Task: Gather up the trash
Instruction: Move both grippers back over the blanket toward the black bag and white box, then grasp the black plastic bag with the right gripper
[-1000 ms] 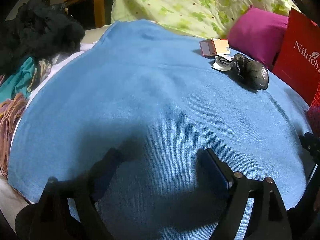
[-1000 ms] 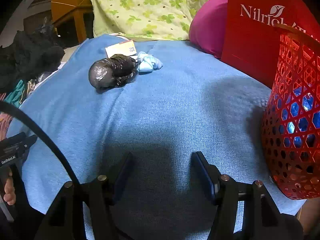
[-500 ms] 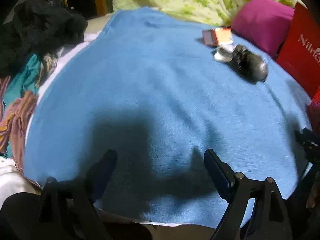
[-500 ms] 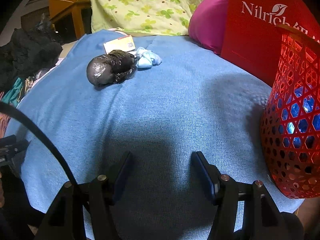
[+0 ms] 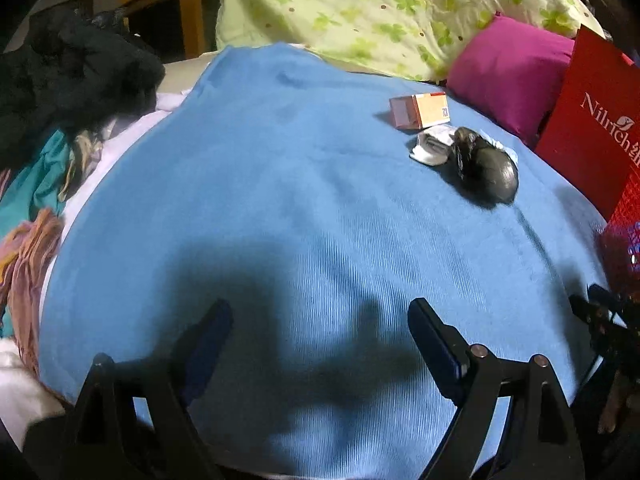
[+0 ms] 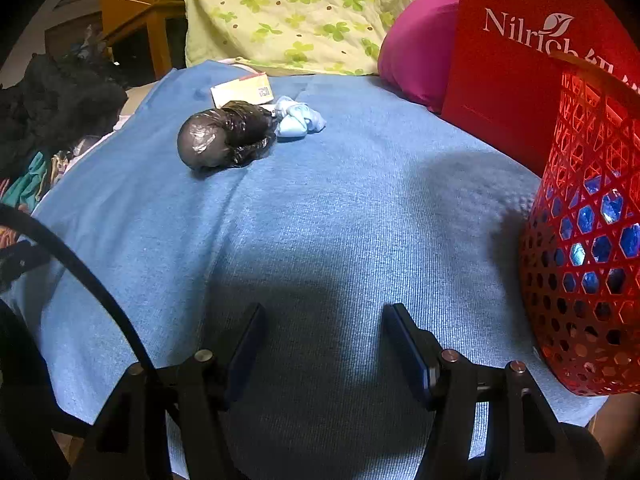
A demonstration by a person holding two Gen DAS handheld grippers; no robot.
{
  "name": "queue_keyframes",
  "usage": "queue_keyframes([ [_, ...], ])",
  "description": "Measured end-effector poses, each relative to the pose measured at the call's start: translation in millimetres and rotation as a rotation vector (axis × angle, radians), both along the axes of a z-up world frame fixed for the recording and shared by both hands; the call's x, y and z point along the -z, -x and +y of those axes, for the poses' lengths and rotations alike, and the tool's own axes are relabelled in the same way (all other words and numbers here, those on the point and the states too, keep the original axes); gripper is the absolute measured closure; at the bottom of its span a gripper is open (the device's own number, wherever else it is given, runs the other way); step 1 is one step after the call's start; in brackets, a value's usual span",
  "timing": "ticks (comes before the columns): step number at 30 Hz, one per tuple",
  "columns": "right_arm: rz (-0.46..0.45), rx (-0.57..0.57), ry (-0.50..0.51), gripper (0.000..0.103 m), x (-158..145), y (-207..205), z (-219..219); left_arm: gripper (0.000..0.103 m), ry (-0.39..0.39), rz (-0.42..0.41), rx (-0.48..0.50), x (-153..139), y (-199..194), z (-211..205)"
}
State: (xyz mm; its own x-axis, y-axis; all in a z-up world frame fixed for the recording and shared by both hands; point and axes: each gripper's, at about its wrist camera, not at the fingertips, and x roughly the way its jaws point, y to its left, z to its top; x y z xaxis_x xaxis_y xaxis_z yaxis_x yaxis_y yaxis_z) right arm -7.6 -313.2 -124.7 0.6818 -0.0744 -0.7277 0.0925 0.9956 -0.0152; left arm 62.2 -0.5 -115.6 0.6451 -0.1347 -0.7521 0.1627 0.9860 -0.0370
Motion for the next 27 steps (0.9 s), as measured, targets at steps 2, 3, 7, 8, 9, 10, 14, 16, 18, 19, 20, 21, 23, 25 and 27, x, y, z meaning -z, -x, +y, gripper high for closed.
queue_keyframes([
  [2, -0.006, 0.001, -0.008, 0.036, 0, 1, -1, 0.015, 0.001, -0.001, 0.004, -2, -14, 0],
  [3, -0.009, 0.001, -0.009, 0.036, -1, 1, -1, 0.015, 0.005, 0.000, 0.007, -2, -19, 0],
  [7, -0.033, -0.010, -0.015, 0.036, -3, 3, 0, 0.015, 0.012, 0.003, 0.031, -5, -49, -8],
  [8, -0.047, -0.017, -0.017, 0.036, -5, 4, 0, 0.015, 0.006, -0.006, 0.046, -7, -56, -13],
  [9, -0.058, -0.023, -0.017, 0.036, -6, 5, 1, 0.015, 0.001, -0.017, 0.061, -8, -60, -18],
  [10, -0.071, -0.029, -0.017, 0.036, -8, 6, 2, 0.015, 0.004, -0.027, 0.081, -10, -65, -23],
  [14, -0.106, -0.049, -0.041, 0.036, -13, 8, 3, 0.015, 0.034, -0.046, 0.166, -17, -79, -42],
  [16, -0.108, -0.060, -0.073, 0.036, -14, 6, 1, 0.015, 0.022, -0.062, 0.188, -20, -86, -52],
  [18, -0.107, -0.064, -0.097, 0.036, -17, 3, -1, 0.015, 0.021, -0.069, 0.198, -21, -94, -58],
  [19, -0.104, -0.063, -0.110, 0.036, -19, 0, -1, 0.015, 0.016, -0.066, 0.200, -21, -100, -61],
  [20, -0.108, -0.061, -0.137, 0.036, -23, -5, -2, 0.015, 0.008, -0.069, 0.197, -22, -107, -63],
  [21, -0.118, -0.059, -0.159, 0.036, -27, -9, -3, 0.015, -0.004, -0.077, 0.190, -22, -114, -64],
  [23, -0.143, -0.062, -0.213, 0.036, -40, -23, -2, 0.015, -0.037, -0.096, 0.170, -23, -124, -62],
  [25, -0.149, -0.070, -0.246, 0.036, -50, -43, 2, 0.015, -0.053, -0.113, 0.139, -25, -131, -57],
  [27, -0.148, -0.078, -0.293, 0.036, -58, -65, 8, 0.015, -0.044, -0.118, 0.107, -28, -138, -47],
])
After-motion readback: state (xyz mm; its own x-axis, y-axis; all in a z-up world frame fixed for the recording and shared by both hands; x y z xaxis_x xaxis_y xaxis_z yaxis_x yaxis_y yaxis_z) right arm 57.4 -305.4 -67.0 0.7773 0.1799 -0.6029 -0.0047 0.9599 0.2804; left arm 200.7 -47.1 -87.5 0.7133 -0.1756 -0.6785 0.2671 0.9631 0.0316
